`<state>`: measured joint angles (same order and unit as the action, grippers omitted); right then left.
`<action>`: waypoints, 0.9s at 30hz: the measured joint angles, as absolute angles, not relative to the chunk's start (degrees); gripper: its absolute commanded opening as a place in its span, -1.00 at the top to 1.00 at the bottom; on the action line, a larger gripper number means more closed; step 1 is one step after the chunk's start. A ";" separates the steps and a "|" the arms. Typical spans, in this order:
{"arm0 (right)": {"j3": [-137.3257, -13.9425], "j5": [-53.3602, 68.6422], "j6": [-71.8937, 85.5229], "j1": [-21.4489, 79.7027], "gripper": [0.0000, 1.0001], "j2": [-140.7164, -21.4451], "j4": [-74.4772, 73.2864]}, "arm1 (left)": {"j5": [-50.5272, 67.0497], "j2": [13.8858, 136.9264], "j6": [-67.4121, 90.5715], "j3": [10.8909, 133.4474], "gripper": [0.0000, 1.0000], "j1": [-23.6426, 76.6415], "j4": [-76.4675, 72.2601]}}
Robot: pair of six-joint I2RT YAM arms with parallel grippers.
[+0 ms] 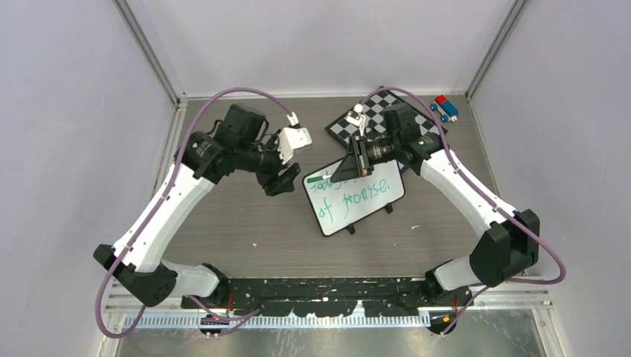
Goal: Write a sentence on the whiteboard
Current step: Close the whiteboard marker at the center of the board.
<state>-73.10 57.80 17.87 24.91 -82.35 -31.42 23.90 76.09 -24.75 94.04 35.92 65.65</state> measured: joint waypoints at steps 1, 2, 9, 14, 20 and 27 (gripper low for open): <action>-73.10 58.54 17.82 25.12 0.99 -82.02 -31.57 | 24.32 75.29 -24.77 93.23 -0.30 35.68 65.47; -73.10 59.27 17.82 25.39 0.99 -81.69 -31.62 | 24.84 74.74 -24.93 92.53 -0.30 35.59 65.41; -73.10 61.63 18.85 27.86 0.99 -80.62 -31.53 | 26.76 75.61 -26.26 91.05 -0.24 36.07 64.42; -73.10 61.95 20.36 29.08 0.99 -80.49 -30.70 | 26.50 76.58 -27.44 90.35 -0.20 39.59 63.11; -73.10 62.08 21.43 31.00 1.00 -80.49 -30.37 | 26.46 78.94 -27.53 90.32 0.38 43.11 62.35; -73.10 61.17 20.99 31.48 1.00 -80.49 -30.52 | 27.68 79.55 -25.98 90.30 0.90 43.44 62.87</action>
<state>-73.10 61.17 20.99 31.48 -80.49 -30.52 27.68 79.55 -25.98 90.30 43.44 62.87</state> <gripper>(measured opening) 0.177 0.160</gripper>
